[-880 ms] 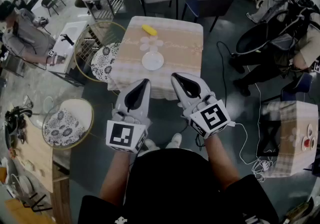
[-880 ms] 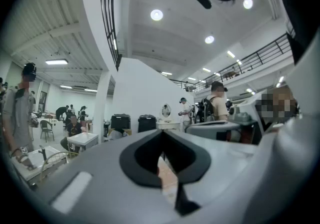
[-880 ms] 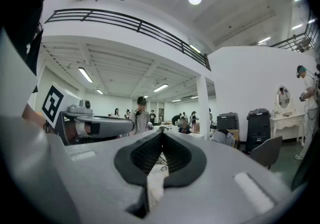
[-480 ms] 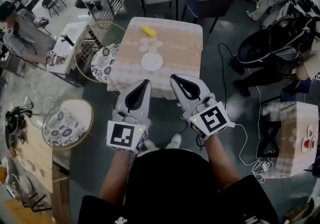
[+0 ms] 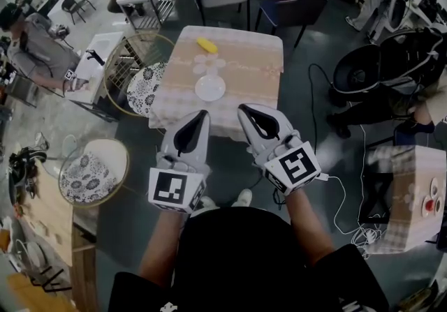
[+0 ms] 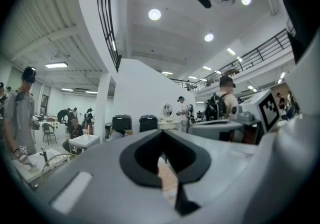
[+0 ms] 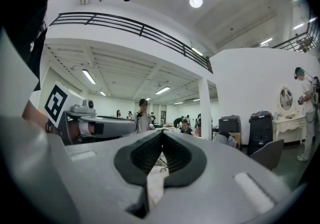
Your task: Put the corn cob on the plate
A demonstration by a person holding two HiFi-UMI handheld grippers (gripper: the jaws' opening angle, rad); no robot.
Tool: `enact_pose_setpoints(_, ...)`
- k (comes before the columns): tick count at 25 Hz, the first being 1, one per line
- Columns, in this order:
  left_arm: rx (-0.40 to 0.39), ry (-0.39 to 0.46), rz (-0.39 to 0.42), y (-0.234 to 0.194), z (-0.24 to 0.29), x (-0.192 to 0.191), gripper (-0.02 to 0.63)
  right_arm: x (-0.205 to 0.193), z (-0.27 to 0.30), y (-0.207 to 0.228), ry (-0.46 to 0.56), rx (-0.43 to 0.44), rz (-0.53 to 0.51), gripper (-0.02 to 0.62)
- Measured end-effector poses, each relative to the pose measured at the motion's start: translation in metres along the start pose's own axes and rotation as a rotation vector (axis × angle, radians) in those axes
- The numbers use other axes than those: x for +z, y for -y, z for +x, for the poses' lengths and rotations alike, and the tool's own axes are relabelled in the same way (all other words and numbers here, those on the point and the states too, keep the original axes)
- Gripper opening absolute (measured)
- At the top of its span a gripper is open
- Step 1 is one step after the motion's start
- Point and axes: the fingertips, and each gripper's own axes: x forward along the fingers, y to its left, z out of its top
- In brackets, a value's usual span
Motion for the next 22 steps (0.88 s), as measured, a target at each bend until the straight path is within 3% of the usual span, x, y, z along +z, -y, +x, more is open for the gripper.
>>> enact_pose_setpoints(13,0.091,-0.045,0.001,0.017,0.0,-0.01,0.008,-0.012,-0.023,0.018,0.001,0.029,0.03,0.002)
enact_pose_setpoints(22,0.1,-0.044,0.02,0.013,0.0,-0.01,0.008,-0.013,-0.017,0.022,0.007,0.032,0.037,0.002)
